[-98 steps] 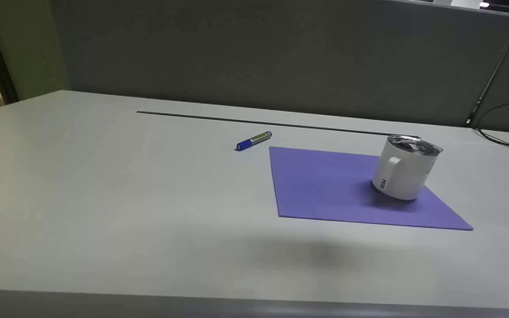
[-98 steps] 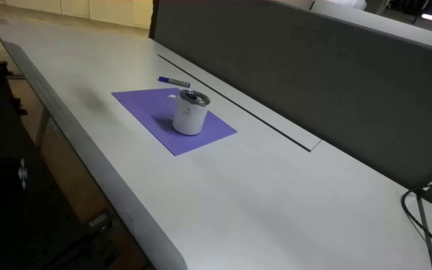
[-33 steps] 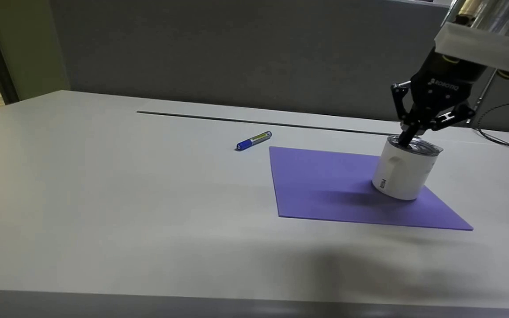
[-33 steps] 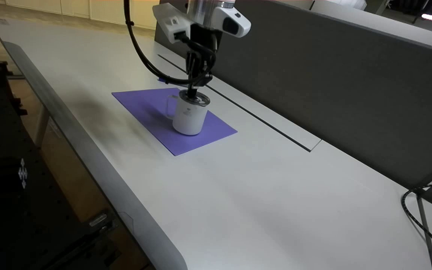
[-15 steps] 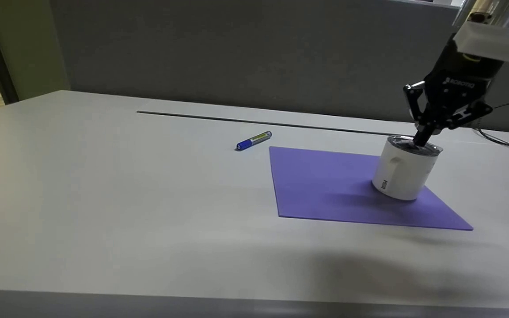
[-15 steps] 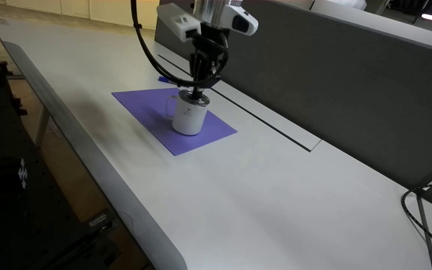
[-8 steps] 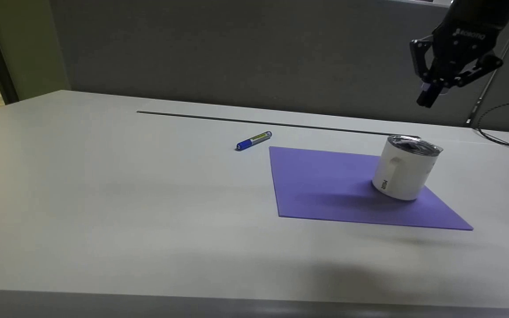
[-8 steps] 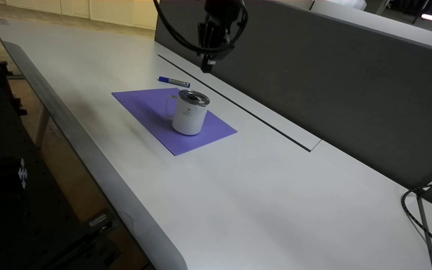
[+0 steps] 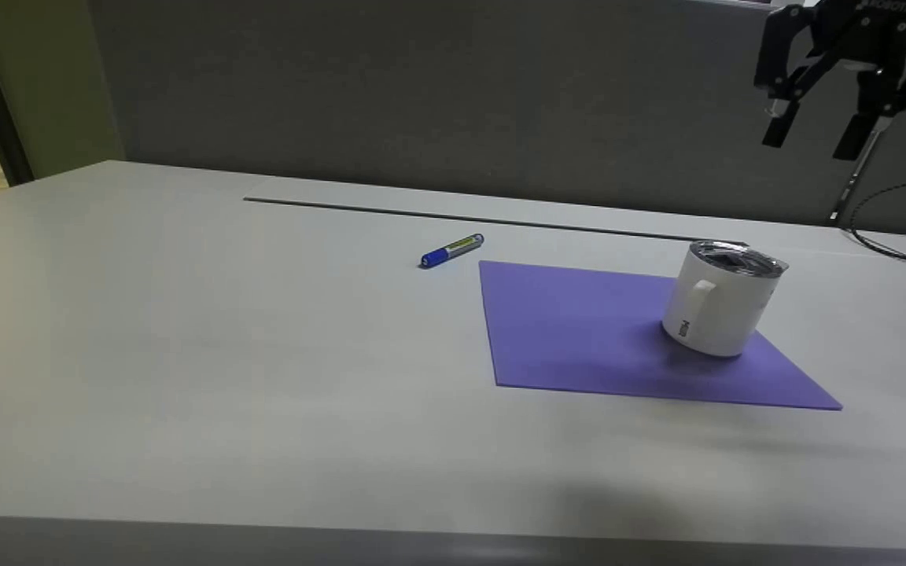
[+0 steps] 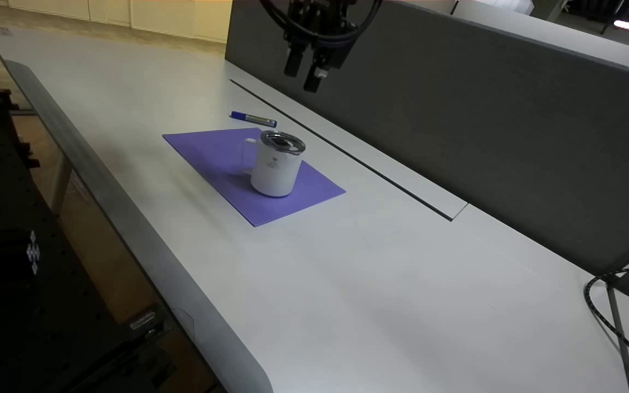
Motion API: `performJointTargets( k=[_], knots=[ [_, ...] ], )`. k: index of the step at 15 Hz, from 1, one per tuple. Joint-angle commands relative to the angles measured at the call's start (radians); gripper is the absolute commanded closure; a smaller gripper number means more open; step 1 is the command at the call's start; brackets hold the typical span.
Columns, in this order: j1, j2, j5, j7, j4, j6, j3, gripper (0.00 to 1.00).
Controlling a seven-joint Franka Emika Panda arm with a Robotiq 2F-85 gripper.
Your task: Open the lid of the flask
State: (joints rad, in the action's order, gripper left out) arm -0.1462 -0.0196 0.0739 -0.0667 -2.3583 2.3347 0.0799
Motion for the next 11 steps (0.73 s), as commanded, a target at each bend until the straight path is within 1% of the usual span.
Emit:
performJointTargets(
  k=[1,2,3,6,7,11],
  knots=[
    [0.014,0.005,-0.066,0.071,0.041,-0.048,0.014,0.05],
    [0.014,0.005,-0.077,0.078,0.045,-0.051,0.014,0.01],
    [0.015,0.005,-0.085,0.084,0.049,-0.054,0.014,0.00],
    [0.017,0.006,-0.108,0.109,0.055,-0.061,0.013,0.00],
    [0.014,0.000,-0.077,0.052,0.035,-0.029,0.014,0.00],
    [0.016,0.000,-0.087,0.067,0.039,-0.034,0.014,0.00]
  ],
)
